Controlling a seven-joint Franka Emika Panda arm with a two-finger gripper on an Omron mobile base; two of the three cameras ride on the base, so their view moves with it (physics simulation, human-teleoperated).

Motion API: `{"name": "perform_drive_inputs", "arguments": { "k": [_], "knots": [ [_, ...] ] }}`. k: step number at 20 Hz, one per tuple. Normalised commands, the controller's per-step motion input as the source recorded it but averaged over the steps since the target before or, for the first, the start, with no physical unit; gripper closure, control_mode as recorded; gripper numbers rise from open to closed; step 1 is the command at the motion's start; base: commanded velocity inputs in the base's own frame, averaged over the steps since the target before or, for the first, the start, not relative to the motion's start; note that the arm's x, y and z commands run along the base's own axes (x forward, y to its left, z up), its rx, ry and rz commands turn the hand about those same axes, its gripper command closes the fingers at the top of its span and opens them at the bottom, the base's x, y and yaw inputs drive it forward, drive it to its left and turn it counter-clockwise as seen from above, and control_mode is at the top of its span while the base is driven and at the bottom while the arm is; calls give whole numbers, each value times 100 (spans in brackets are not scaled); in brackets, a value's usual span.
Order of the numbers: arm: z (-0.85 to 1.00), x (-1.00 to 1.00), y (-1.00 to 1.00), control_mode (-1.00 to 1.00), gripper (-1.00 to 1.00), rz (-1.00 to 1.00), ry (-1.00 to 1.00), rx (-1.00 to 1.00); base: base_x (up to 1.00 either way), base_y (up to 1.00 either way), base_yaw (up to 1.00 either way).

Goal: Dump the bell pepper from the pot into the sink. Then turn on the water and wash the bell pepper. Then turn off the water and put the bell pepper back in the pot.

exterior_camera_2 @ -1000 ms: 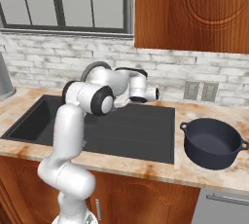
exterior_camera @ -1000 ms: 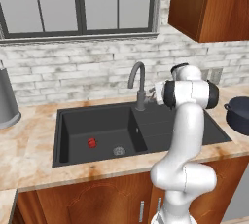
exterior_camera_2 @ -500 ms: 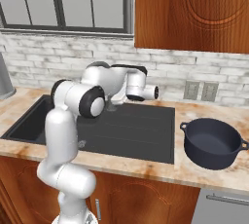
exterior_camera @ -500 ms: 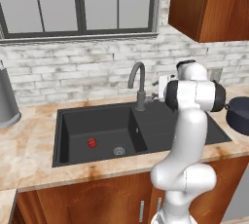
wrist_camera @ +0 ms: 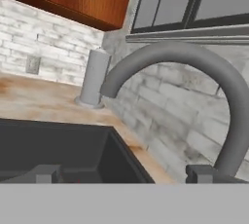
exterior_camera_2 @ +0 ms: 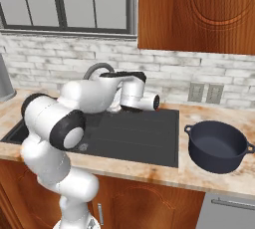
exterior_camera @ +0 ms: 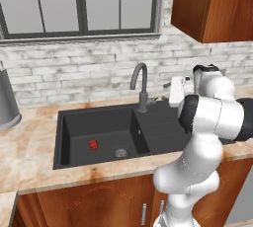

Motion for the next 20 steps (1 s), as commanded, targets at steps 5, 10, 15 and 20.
{"name": "perform_drive_inputs", "arguments": {
  "k": [5, 10, 15, 20],
  "knots": [
    [83, -91, 33, -100, -100, -16, 4, 0, 0, 0, 0],
    [77, -93, 34, -100, -100, -20, 14, 0, 0, 0, 0],
    [58, -89, 30, -100, -100, -23, 27, 0, 0, 0, 0],
    [52, -78, 32, -100, -100, -24, 35, 0, 0, 0, 0]
  ]
}}
